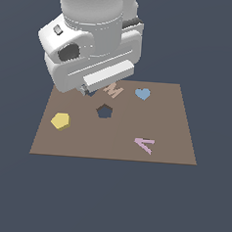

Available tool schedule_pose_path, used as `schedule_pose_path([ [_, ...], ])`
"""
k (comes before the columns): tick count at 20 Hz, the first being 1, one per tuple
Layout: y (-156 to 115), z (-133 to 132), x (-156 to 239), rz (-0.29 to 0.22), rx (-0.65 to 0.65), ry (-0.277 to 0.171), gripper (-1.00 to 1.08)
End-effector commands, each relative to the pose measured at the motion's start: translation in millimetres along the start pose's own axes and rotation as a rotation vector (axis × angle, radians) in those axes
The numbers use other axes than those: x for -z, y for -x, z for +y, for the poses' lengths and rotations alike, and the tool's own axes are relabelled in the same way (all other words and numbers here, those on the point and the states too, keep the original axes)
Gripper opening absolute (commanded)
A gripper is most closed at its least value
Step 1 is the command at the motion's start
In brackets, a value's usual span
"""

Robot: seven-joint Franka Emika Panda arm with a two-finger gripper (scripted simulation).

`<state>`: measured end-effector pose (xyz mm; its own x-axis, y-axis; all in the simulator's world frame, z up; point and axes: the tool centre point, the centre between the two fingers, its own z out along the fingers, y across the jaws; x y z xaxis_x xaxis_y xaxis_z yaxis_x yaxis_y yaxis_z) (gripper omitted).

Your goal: Insert a designated object into the corresponding slot on a board.

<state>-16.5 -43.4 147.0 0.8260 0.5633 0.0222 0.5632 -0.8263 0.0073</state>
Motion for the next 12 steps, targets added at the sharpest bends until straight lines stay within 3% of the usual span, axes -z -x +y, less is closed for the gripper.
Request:
schedule_pose_path([
  [1,7,10,-8,-0.001,0.074,-0.002,1.0],
  [12,28,62,-44,-0.007,0.409,-0.008,1.0],
])
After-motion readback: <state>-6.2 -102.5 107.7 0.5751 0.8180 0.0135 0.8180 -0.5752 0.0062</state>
